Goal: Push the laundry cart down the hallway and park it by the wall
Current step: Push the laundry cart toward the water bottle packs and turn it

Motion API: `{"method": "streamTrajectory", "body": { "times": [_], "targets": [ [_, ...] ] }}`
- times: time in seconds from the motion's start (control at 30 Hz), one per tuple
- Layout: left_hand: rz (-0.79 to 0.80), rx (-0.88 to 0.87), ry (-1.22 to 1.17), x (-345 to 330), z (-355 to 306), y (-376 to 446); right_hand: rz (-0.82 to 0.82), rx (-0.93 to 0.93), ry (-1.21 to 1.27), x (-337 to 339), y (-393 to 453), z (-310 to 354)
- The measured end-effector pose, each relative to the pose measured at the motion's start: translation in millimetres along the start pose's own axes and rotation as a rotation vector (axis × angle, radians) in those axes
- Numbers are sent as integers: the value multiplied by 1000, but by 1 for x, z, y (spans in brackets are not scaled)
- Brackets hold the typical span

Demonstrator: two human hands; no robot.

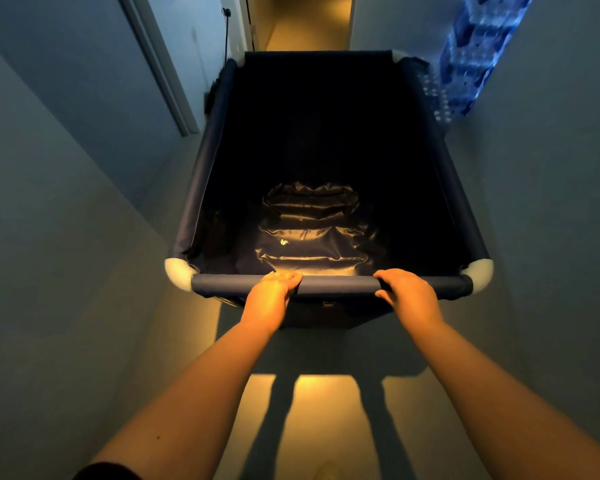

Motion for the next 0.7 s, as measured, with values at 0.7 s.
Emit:
{"method": "streamTrajectory", "body": {
  "times": [0.7],
  "targets": [
    [83, -379, 281, 153, 161, 1, -222, -229, 291, -11, 50, 226]
  ]
}}
Point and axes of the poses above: each hand's wrist, its own y-axis towards the middle knuckle, its own x-axis out of the back of the hand, z = x × y, the point moved 1 cm from there along y, towards the middle knuckle, and after that the axes turned 8 degrees about x, right-handed, at the moved point
